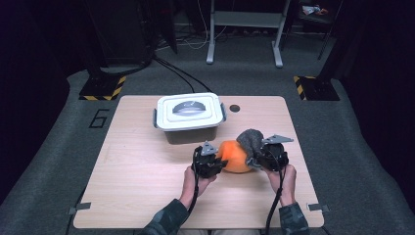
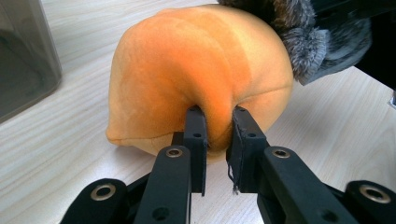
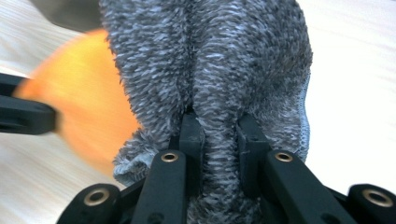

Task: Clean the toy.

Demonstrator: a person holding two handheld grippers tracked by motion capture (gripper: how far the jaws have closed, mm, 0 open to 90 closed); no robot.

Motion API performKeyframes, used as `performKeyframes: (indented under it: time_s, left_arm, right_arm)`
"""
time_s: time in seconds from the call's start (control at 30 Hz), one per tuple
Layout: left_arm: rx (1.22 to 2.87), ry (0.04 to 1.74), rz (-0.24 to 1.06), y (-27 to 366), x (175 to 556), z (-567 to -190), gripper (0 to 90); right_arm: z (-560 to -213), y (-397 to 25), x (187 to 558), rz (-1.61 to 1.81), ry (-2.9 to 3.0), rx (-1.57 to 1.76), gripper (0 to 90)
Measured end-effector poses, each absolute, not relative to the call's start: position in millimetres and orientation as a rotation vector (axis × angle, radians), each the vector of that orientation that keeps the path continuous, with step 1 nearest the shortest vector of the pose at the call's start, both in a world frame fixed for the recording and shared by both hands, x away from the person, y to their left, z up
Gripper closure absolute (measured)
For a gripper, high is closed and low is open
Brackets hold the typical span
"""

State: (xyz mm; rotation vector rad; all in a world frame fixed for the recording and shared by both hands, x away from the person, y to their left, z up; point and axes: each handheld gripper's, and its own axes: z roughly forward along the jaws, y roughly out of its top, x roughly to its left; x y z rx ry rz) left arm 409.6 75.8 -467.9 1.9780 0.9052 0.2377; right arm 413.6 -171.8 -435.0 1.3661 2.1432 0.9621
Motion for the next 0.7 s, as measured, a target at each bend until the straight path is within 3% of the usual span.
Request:
performKeyframes:
  time_s: [0.47,0.7]
  left_arm:
    - [1.972,0.918,0.226,79.0,410.7,-471.5,78.7]
    - [1.977,0.921,0.225,78.4,410.3,-471.9,78.6]
  right_arm:
    - [-489.7,-192.9,437.3,0.814,2.206,1.552,75.6]
    - [-462.3,-203.0,422.7,0.899,2.105,1.527,75.6]
